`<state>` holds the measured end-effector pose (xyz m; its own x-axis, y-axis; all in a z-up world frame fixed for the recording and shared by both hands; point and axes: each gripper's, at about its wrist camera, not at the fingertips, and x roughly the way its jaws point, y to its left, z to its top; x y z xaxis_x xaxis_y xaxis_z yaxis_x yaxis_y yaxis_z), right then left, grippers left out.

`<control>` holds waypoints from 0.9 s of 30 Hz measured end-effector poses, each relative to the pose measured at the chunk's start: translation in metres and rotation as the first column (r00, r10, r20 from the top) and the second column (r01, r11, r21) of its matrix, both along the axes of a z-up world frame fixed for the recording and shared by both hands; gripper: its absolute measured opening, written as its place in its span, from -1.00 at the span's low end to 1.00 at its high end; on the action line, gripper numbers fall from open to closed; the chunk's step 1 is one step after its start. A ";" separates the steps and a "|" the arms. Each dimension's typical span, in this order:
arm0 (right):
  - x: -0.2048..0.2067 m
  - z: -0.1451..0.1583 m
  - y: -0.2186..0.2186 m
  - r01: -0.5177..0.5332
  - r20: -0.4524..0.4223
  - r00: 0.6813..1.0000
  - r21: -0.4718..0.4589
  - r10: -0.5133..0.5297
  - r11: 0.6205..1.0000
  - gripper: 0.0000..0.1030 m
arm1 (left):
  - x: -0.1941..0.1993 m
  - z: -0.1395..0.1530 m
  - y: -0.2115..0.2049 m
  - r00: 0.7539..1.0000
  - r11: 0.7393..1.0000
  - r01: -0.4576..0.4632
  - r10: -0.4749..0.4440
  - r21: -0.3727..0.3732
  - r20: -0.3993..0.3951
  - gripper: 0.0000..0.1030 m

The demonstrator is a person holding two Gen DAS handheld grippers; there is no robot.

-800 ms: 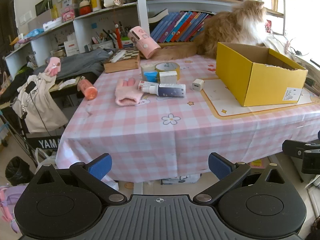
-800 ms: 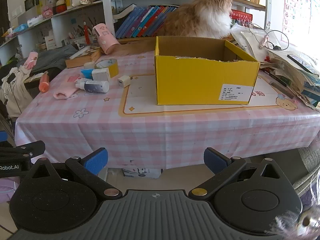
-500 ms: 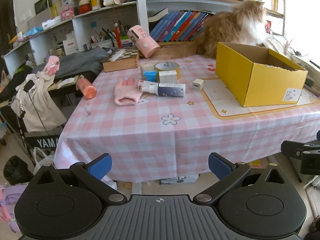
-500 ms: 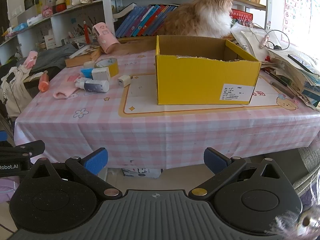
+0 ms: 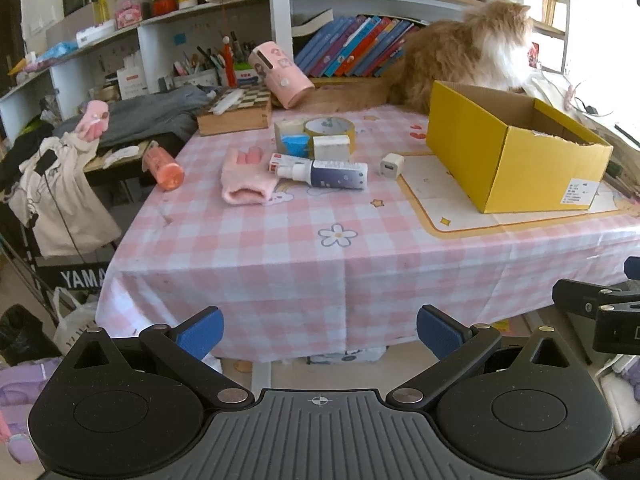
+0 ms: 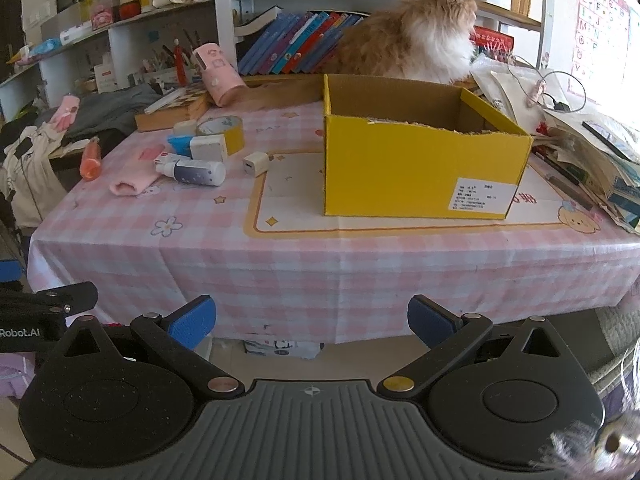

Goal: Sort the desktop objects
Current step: 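Move both tools toward the pink glove and spray bottle on the table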

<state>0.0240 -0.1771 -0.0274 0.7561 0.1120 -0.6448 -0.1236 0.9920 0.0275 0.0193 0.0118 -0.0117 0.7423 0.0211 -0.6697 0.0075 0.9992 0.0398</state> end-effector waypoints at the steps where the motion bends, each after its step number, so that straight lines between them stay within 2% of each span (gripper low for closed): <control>1: 0.000 0.000 0.002 -0.004 0.002 1.000 -0.001 0.004 1.000 1.00 | 0.000 0.000 0.000 1.000 1.000 -0.001 0.001 0.003 0.003 1.00; 7: 0.005 0.002 0.011 -0.024 0.007 1.000 -0.009 0.025 1.000 1.00 | 0.003 -0.001 0.006 1.000 1.000 0.010 -0.010 0.020 -0.006 1.00; 27: 0.019 0.001 0.048 -0.130 -0.009 0.991 -0.023 0.130 0.991 1.00 | -0.008 0.003 0.035 0.999 0.999 -0.041 0.042 -0.021 0.019 1.00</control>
<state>0.0426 -0.1291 -0.0266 0.7310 0.1943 -0.6542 -0.2518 0.9678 0.0062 0.0112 0.0464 -0.0088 0.7540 0.0382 -0.6557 -0.0345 0.9992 0.0186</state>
